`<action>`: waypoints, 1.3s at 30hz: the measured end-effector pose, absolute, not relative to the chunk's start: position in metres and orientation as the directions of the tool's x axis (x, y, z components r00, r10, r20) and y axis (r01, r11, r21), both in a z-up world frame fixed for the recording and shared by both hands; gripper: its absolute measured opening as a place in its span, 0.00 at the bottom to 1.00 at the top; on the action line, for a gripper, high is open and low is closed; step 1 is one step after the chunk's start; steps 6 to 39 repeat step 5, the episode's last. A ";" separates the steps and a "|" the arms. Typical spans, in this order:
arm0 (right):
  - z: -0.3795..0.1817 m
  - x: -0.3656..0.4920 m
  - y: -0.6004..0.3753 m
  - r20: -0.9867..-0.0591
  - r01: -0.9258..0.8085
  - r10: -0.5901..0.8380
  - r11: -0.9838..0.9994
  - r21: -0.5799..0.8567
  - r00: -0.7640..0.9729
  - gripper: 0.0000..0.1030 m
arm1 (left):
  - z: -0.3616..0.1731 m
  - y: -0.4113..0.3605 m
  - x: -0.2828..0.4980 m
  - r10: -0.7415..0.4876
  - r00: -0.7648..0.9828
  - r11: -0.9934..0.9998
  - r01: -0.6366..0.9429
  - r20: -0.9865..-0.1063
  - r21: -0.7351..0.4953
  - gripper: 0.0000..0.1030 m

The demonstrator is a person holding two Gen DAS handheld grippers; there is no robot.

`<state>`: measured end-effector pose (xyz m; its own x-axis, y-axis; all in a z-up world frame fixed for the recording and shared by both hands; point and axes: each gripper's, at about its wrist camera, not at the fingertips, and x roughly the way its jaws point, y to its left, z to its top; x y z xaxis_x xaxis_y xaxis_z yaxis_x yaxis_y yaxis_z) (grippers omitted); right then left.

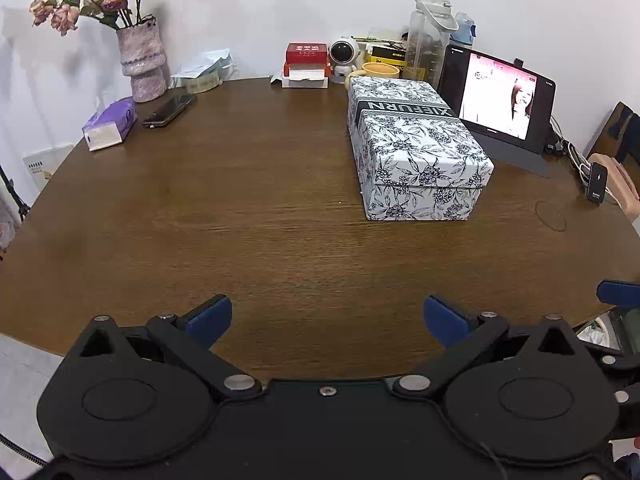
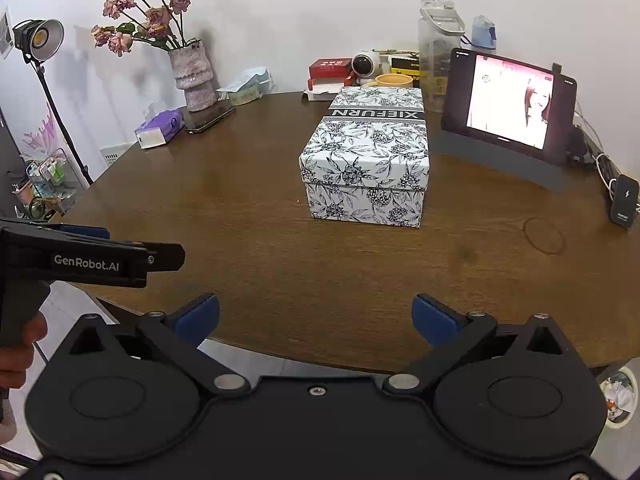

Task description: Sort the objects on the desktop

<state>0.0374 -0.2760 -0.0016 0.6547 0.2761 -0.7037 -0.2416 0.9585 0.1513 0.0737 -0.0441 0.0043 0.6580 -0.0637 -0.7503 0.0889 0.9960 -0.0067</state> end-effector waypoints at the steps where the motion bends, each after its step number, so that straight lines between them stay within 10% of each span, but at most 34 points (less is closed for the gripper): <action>1: -0.002 0.037 -0.275 -0.704 -0.241 0.275 0.959 0.151 0.655 1.00 | 0.004 -0.045 0.074 -0.061 0.659 0.996 0.088 -0.750 -0.004 0.99; 39: -0.003 0.037 -0.274 -0.707 -0.243 0.277 0.958 0.152 0.651 1.00 | 0.003 -0.045 0.075 -0.057 0.655 0.996 0.084 -0.754 -0.001 1.00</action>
